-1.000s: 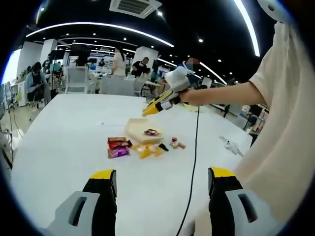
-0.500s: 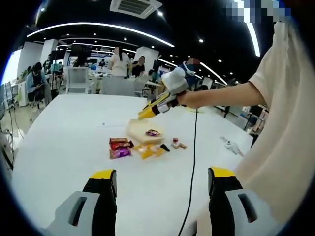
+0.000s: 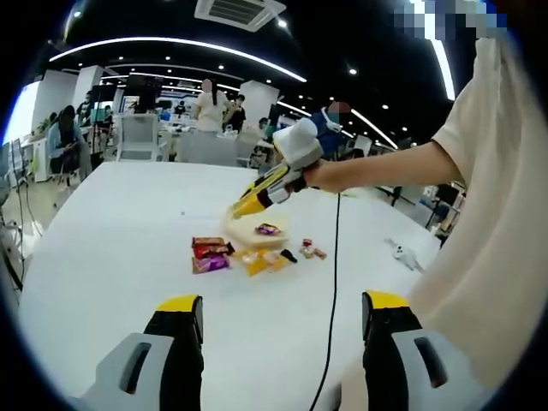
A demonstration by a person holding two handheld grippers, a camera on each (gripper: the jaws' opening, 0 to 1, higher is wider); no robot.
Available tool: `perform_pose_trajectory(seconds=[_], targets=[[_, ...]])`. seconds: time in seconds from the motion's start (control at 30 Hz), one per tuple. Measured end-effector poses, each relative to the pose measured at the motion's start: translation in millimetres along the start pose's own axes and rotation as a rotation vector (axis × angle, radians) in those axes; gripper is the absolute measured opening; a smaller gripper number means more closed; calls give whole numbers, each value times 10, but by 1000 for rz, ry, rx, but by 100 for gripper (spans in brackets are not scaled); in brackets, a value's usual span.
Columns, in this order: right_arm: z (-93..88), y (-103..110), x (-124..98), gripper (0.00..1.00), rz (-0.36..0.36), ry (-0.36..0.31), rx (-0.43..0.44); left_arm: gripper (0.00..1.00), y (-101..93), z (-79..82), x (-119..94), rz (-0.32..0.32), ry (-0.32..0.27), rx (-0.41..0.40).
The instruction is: Place the target food into the container with the food tongs after gripping and lifting it, then release it inside without dropping or visibly crushing the food.
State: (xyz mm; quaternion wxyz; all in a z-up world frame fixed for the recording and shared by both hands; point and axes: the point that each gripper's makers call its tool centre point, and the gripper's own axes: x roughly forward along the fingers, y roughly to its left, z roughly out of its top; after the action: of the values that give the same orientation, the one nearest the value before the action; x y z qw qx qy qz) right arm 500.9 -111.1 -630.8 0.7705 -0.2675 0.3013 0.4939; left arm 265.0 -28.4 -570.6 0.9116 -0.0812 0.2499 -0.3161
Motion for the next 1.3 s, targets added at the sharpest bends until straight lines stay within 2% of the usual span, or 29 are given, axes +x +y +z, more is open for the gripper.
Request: perform_pose_trajectory(seconds=[0.63, 1.3], targets=[[7, 247, 241, 26, 86, 45, -50, 75, 48, -74, -66, 28, -7, -37], [-103, 434, 452, 26, 147, 105, -103, 75, 80, -146, -98, 50, -2, -69]])
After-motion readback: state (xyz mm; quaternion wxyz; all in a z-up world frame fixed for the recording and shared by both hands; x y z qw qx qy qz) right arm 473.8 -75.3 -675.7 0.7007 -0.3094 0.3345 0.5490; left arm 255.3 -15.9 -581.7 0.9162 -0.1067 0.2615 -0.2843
